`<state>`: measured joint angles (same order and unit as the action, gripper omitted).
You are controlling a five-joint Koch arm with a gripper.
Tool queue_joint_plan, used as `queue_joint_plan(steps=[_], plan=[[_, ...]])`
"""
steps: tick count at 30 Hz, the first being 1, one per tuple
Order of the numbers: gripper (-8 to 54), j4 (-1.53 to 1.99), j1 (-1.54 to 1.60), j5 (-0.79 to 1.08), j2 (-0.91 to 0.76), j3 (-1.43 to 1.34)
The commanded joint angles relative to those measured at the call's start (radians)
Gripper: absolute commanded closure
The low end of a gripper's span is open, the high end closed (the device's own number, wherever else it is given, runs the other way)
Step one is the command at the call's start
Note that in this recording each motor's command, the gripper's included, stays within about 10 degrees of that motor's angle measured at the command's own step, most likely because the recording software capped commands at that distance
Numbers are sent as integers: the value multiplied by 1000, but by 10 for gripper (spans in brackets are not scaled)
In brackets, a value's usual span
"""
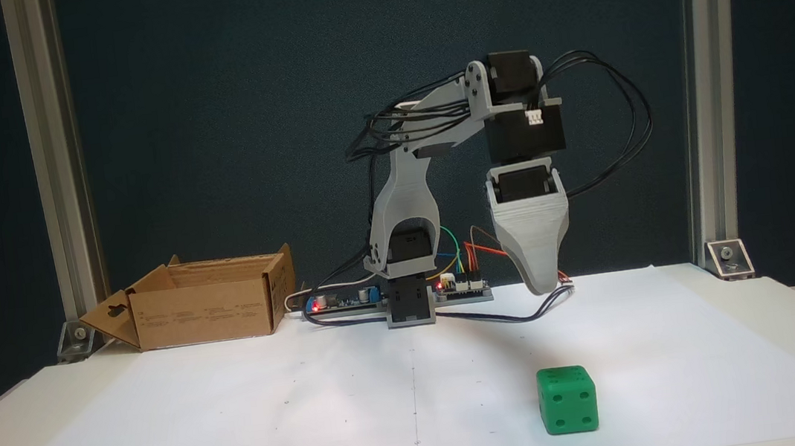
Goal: Grasp a green dice and put it in the bin.
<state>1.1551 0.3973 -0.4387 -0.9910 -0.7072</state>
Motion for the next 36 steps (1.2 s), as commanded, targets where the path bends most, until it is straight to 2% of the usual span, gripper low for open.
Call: queue_joint_plan(steps=[1, 19, 36], plan=[[7, -6, 0, -64, -12, 60], [7, -38, -3, -80, 26, 60], [9, -156, -3, -80, 189, 61]])
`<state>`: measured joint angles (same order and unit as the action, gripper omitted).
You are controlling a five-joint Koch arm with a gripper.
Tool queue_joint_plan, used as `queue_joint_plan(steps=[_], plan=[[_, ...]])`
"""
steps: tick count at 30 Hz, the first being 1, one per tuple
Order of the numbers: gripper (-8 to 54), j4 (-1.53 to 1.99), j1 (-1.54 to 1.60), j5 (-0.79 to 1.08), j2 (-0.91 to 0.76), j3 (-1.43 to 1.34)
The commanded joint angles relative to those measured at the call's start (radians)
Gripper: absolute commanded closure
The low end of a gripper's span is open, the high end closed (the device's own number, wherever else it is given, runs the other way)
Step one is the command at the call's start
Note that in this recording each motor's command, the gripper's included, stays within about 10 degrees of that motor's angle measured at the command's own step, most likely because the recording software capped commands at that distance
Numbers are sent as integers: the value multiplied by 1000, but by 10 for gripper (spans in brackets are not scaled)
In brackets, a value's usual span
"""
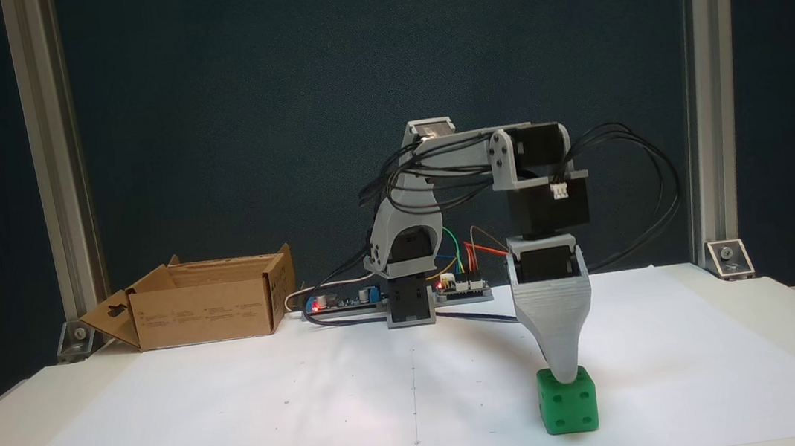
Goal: Grasp a green dice and put it in the bin.
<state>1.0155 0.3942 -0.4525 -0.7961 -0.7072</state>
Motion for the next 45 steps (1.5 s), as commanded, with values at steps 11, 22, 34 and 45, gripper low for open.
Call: queue_joint_plan(steps=[11, 22, 34, 45], plan=[[14, -11, -3, -66, 18, 60], [40, -23, 3, -66, 61, 61], [67, -54, -3, -64, 80, 61], [232, -77, -5, -64, 92, 61]])
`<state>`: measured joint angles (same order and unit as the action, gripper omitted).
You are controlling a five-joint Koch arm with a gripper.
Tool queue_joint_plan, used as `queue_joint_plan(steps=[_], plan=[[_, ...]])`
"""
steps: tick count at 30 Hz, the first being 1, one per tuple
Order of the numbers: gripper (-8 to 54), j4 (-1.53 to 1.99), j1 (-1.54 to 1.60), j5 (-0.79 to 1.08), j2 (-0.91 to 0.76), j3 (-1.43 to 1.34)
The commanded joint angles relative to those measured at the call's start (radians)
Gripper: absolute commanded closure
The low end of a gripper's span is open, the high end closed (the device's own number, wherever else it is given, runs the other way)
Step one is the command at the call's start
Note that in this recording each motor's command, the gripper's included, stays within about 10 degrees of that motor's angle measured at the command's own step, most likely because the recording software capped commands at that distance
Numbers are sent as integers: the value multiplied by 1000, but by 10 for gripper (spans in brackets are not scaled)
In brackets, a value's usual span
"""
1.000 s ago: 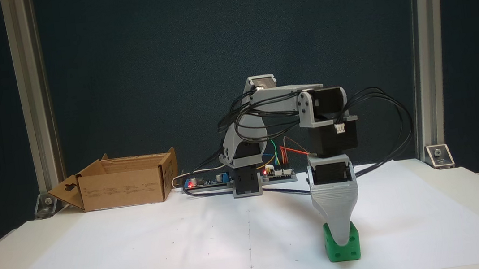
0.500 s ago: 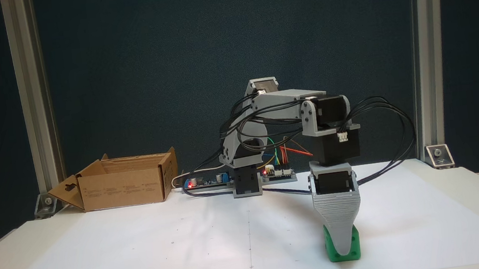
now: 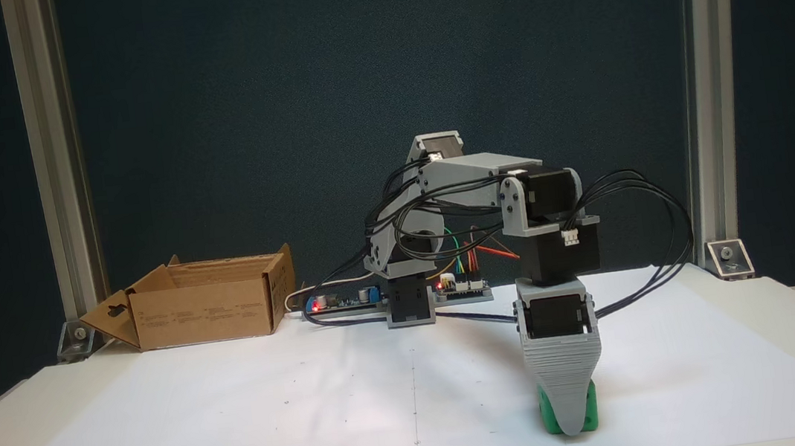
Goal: Grasp a green dice and put it in the bin.
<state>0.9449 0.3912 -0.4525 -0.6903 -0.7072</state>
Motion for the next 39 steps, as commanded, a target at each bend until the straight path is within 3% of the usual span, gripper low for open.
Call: queue_joint_plan(steps=[1, 3, 10, 20, 27, 39], plan=[[278, -5, -2, -64, -14, 61], [338, -5, -8, -64, -14, 61], [341, 18, -31, -64, -17, 60], [341, 285, -35, -64, -436, 44], [341, 284, -83, -52, -666, -66], [341, 74, -634, 316, -960, -514]])
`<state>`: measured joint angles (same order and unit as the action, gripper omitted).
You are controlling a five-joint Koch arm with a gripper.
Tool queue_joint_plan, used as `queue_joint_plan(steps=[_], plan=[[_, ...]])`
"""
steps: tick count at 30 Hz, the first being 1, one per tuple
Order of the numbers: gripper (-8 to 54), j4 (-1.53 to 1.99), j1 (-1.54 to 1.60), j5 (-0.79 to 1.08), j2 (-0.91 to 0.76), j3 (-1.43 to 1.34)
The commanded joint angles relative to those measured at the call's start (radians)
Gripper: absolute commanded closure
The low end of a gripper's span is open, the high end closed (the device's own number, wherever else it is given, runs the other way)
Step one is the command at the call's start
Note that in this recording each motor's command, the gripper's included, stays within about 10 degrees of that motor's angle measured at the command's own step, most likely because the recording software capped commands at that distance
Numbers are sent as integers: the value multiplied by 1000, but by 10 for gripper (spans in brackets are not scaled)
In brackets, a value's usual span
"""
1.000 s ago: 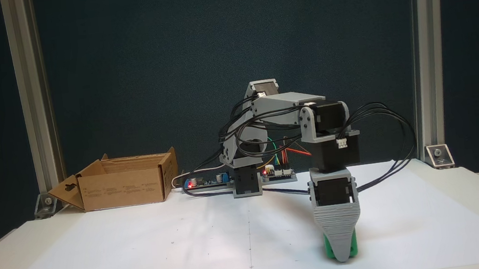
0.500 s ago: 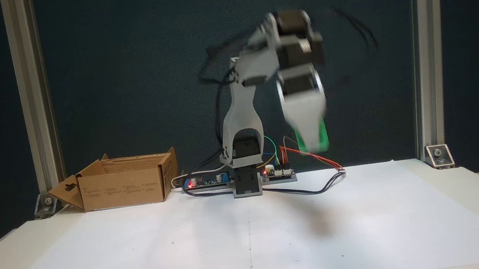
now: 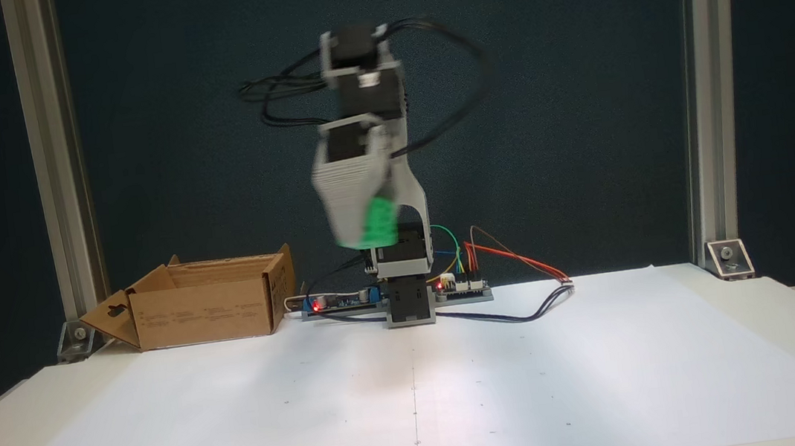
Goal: Grasp a green dice and put it in the bin.
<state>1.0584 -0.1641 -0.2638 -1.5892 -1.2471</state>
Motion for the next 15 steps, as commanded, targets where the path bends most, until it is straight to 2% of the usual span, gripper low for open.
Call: queue_joint_plan(steps=[1, 6, 15], plan=[[341, -40, -137, 164, -81, 8], [341, -26, -403, 321, -156, -18], [341, -35, -1057, 577, -156, -12]])
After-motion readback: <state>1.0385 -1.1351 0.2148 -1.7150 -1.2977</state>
